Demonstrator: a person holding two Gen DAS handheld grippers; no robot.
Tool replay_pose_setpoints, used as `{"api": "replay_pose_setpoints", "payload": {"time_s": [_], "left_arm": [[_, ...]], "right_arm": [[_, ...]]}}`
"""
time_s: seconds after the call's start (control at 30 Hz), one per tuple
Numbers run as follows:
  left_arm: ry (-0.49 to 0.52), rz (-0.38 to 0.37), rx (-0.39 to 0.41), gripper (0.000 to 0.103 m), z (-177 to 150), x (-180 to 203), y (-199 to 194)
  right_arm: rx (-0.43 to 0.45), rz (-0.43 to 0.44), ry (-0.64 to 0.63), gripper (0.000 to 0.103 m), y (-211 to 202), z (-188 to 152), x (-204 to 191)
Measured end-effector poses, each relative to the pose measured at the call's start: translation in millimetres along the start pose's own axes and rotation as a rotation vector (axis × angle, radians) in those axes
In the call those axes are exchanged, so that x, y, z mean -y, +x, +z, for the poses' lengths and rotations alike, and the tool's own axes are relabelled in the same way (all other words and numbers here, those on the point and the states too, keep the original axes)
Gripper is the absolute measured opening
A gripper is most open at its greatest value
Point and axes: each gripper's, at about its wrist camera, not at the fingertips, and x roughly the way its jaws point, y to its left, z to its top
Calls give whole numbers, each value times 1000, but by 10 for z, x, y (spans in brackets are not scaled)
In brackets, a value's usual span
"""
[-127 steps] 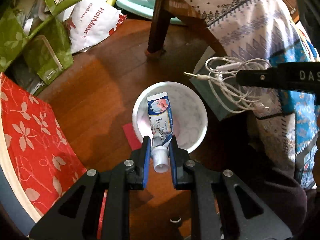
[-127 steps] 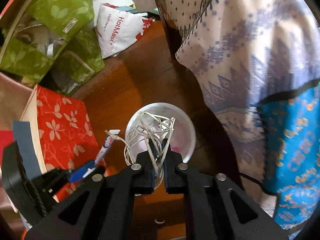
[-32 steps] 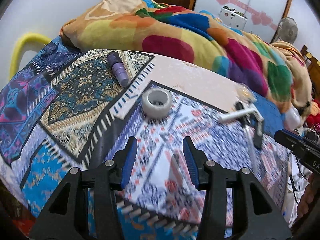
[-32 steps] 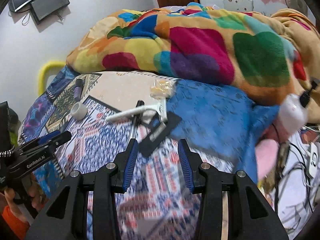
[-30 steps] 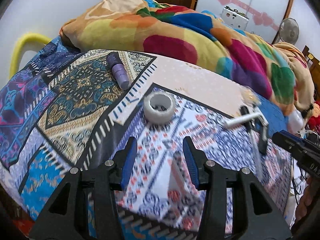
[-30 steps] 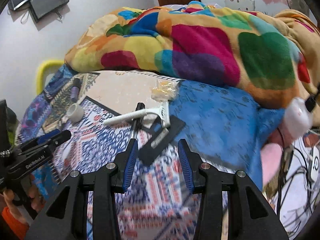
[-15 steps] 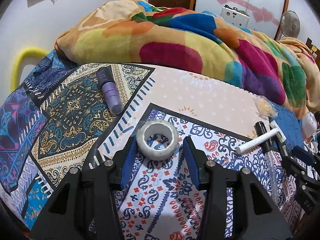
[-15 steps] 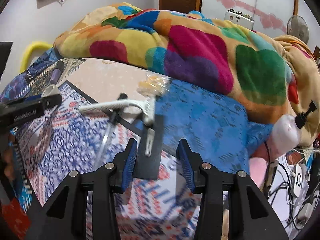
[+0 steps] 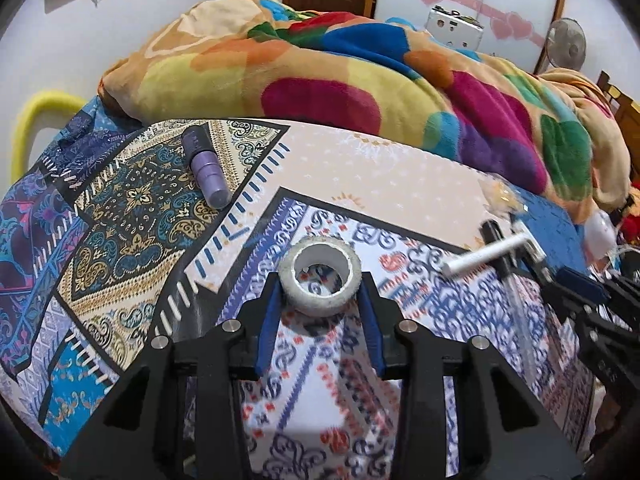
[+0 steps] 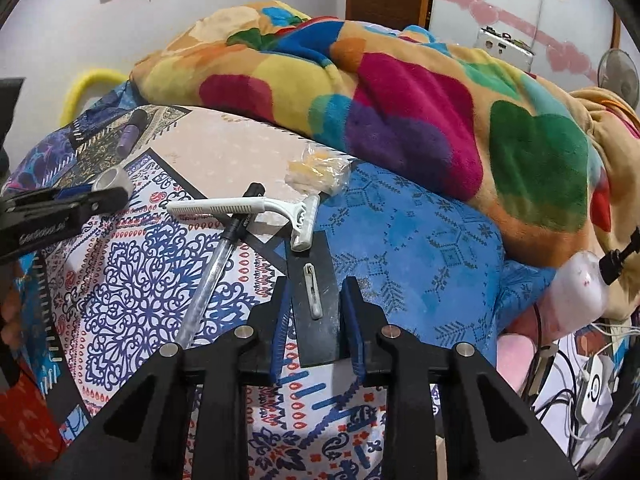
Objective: Collect trash
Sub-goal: 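Lift the tape roll with the left tool and the razor with the right tool over the bin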
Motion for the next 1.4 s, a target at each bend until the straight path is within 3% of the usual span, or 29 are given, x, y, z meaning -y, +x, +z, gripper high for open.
{"api": "replay_pose_setpoints", "payload": {"time_s": [0.37, 0.8, 1.1, 1.4], "left_arm": [[53, -37, 7, 37, -238, 136, -589], [88, -25, 87, 37, -575, 141, -1628], [55, -25, 153, 37, -962, -142, -2396], [-7, 19, 171, 37, -1473, -706, -2842]], "right_arm": [[-16, 28, 34, 23, -318, -243, -107], [85, 39, 29, 23, -1169, -209, -405], [129, 82, -25, 23, -1625, -281, -920], [133, 192, -100, 23, -1796, -376, -1714]]}}
